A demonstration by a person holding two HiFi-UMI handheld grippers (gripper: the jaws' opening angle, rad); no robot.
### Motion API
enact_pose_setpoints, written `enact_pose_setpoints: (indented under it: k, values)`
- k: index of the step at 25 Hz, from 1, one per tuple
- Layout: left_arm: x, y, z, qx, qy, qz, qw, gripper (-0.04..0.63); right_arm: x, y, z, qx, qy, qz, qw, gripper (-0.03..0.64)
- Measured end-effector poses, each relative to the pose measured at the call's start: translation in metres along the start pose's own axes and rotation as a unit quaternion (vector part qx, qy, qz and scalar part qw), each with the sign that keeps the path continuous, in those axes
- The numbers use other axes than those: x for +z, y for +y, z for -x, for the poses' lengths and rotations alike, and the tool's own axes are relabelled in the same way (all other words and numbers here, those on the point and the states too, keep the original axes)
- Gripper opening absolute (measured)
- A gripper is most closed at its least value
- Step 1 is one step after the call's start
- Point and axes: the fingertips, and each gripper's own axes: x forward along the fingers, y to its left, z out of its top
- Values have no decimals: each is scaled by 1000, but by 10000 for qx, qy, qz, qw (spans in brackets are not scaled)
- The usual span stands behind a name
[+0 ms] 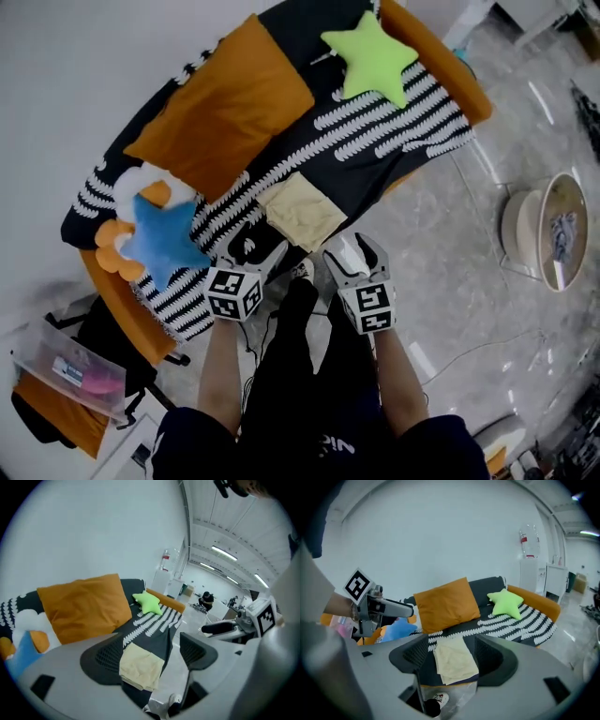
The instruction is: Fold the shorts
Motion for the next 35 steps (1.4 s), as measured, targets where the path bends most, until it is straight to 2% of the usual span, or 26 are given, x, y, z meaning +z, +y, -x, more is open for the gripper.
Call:
enact_pose_setpoints:
  k: [3, 12, 18, 21, 26, 29, 31, 35]
  values:
    - [29, -15, 24, 136, -429, -140, 9989, 377, 31, -1, 18, -92, -323, 125, 9994, 311]
    - [77, -58, 65, 30, -913, -577, 9941, 377, 83, 16, 53, -179, -709, 369, 9966, 307]
    - [110, -70, 81, -13, -1330, -369, 9904, 377, 123, 11, 79, -456, -1039, 570, 9919, 282]
    - [128, -81, 89, -173, -1553, -347, 9871, 374, 142, 9, 96, -631, -1233, 666, 9881, 281]
    - [156, -103, 100, -394, -1813, -912, 9784, 368, 171, 7, 126, -940, -1606, 749, 9797, 276]
    - [167, -109, 107, -517, -1916, -973, 9753, 368, 179, 7, 142, -1111, -1736, 839, 9749, 276]
    - [174, -109, 110, -536, -1964, -1142, 9724, 368, 186, 6, 152, -1236, -1829, 896, 9712, 276]
    - [192, -110, 119, -656, -2091, -1284, 9672, 368, 203, 1, 187, -1557, -2209, 738, 9600, 258]
